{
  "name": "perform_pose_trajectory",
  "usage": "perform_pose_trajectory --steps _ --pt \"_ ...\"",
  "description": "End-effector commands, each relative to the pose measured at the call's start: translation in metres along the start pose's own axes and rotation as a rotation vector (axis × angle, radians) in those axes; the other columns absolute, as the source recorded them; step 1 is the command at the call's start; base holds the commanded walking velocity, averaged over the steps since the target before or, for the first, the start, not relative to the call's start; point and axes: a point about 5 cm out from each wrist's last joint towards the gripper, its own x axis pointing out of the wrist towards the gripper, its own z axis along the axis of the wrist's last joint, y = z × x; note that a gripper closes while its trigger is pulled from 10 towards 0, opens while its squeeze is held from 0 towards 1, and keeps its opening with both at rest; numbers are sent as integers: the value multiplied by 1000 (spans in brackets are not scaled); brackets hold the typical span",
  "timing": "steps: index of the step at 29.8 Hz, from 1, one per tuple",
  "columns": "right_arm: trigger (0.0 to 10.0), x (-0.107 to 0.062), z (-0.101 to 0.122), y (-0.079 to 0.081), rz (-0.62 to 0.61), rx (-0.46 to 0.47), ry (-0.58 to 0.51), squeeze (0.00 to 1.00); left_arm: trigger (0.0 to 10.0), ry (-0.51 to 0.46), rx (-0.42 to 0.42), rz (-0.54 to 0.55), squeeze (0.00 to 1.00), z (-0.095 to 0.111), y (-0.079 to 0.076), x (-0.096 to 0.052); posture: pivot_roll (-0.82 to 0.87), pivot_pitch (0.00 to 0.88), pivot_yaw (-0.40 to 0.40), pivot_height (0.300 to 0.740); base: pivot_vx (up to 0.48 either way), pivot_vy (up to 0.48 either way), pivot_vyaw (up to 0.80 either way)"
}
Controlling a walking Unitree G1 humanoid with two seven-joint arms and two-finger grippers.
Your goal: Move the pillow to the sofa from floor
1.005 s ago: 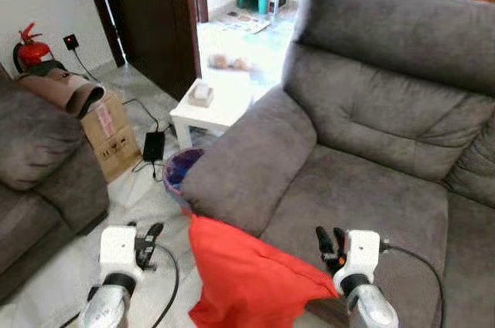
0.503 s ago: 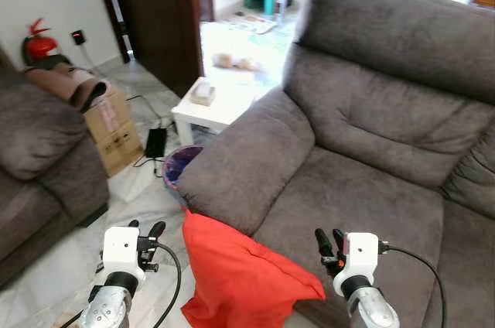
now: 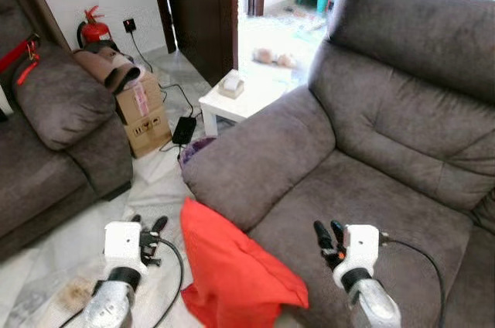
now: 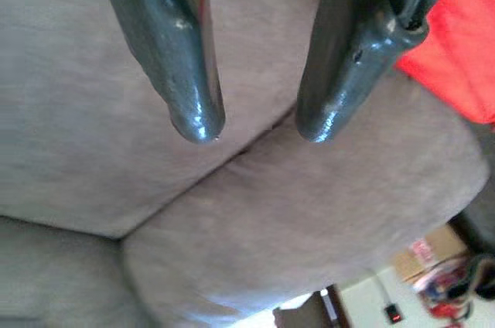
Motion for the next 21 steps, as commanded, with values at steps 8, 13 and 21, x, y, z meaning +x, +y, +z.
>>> perform_pose_trajectory --steps 8,13,21 --pt "10000 7 18 13 -8 104 -92 0 10000 -47 43 12 0 18 18 -4 53 115 21 740 0 0 0" --pt "10000 6 15 25 102 70 -77 0 10000 -96 79 -41 0 35 14 8 52 115 34 740 0 0 0" --pt "10000 15 39 22 3 137 -169 0 10000 -110 31 -12 0 43 11 11 49 105 40 740 0 0 0"
